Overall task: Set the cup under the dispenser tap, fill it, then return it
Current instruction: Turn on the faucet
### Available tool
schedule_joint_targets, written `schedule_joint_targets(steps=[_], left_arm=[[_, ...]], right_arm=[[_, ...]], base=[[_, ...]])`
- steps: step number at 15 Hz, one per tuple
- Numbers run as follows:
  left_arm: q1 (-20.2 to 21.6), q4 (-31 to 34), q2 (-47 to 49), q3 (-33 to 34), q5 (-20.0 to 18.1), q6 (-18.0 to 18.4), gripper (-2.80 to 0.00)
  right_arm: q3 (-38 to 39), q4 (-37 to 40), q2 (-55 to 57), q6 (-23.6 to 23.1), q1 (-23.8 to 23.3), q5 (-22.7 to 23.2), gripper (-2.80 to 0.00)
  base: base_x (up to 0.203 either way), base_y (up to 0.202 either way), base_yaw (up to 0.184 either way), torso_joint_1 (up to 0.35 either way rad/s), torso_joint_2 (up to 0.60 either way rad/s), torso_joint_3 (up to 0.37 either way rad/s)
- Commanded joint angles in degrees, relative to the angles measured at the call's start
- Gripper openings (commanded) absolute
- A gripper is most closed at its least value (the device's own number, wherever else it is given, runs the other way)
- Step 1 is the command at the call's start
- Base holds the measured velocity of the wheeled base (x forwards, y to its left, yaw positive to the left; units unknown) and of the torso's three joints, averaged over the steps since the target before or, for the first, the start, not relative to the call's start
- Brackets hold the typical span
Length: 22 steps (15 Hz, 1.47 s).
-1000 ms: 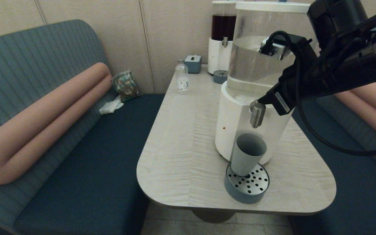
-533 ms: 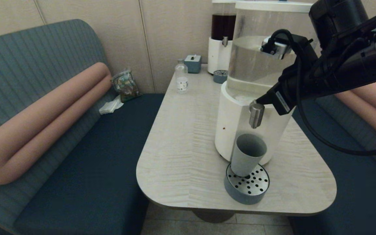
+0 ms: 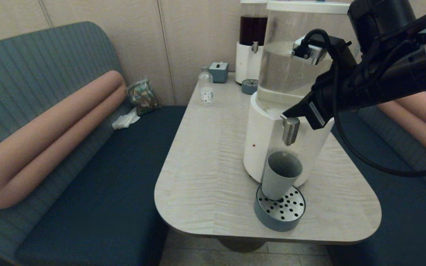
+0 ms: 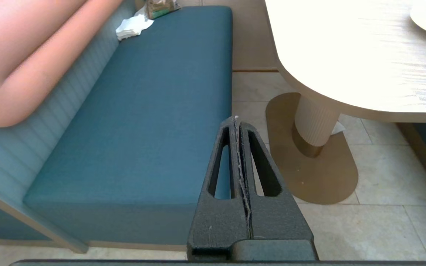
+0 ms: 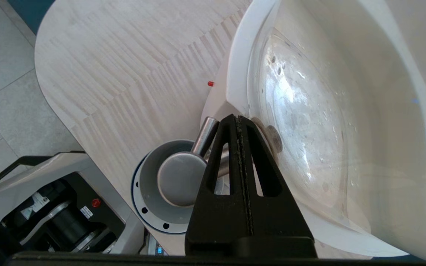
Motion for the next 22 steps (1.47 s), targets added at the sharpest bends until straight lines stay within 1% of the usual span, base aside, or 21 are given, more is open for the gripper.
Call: schedule_joint_targets(steps=[1,10,14,18,20,22], left_arm=[[0.0,0.0,0.1,0.0,0.1,0.0,-2.8],[0.0,0.0,0.1,0.0,0.0,0.0,-2.8],[0.0,0.0,0.1,0.0,0.0,0.0,-2.8],[0.0,-0.1,0.1,0.0,0.0,0.0,-2.8],[0.0,0.0,0.1,0.0,0.0,0.0,-2.8],[0.0,0.0,0.1,0.0,0.0,0.0,-2.8]], right_arm=[[-0.1,0.3,0.1,-0.1,0.3,0.0,-2.8],[0.0,0.3,-0.7,0.5,0.2,-0.5,-2.8],[0.6,0.4,-4.5,0.5,-1.5,-0.8,-2.8],[3.8,0.7,-11.8,0.5,-2.5,-3.3,-2.8],[7.3,0.7,-17.7,0.5,-3.6,-3.9,-2.8],[11.7,0.6,-24.9,0.6,-5.1,-5.4,-2.8]], base=[[0.0,0.0,0.0,0.0,0.0,0.0],[0.0,0.0,0.0,0.0,0.0,0.0],[0.0,0.0,0.0,0.0,0.0,0.0],[0.0,0.0,0.0,0.0,0.0,0.0],[0.0,0.0,0.0,0.0,0.0,0.0],[0.0,0.0,0.0,0.0,0.0,0.0]])
